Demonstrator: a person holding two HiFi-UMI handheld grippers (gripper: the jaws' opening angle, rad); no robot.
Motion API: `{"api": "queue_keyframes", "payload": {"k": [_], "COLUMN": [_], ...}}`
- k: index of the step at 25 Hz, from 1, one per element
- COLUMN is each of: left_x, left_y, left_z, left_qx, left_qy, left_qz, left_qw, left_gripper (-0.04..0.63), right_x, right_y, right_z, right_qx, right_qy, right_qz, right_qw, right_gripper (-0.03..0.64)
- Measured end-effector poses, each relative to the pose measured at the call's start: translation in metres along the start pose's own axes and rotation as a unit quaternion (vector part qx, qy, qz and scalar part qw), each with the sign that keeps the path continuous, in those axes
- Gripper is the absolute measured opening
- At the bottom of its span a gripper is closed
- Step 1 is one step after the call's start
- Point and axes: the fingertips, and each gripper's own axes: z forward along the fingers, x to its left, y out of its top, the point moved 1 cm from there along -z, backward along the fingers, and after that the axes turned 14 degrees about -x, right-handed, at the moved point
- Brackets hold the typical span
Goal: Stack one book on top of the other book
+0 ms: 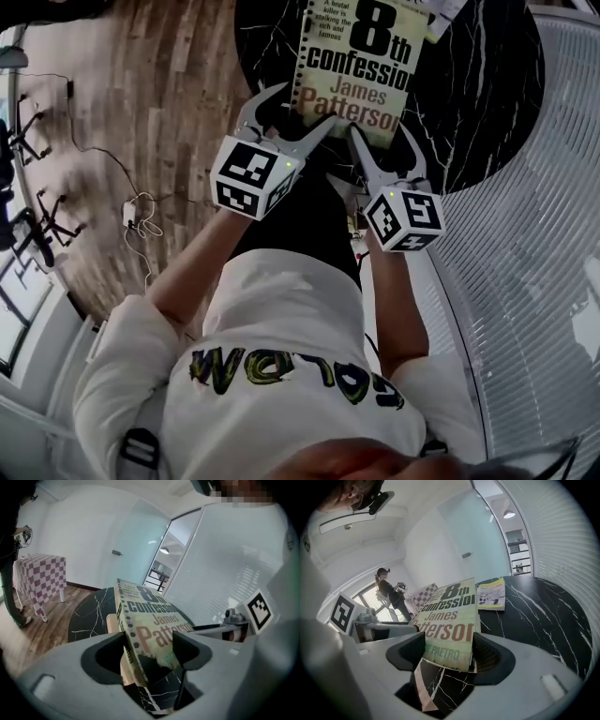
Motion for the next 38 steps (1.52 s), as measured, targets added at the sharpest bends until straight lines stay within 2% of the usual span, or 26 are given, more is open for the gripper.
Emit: {"api": "queue_keyframes", "payload": {"k": [24,32,38], "left_x": [0.021,0.027,0.016], "left_y": [-0.042,-0.056,-0.031], "left_z": [0.024,0.029,0.018], "left_qx": [0.020,0.028,0.019], "left_qy": [0.006,0.013,0.004], "left_qz": [-0.015,-0.018,-0.021], "left_qw": [0.9997,0.9994,0.9996], "left_gripper": [0.327,0.327,0.327], "right_x": [-0.023,-0.028,-0.015], "right_y": [-0.042,-0.053,-0.028], "right_z": [0.022,0.028,0.015], "right_qx": [0.035,0.044,0.034], "right_qy": [-0.020,-0.019,-0.017], "right_qz": [0.027,0.012,0.000], "right_qw": [0.999,0.999,0.999], "right_gripper": [0.321,0.313,0.313]}}
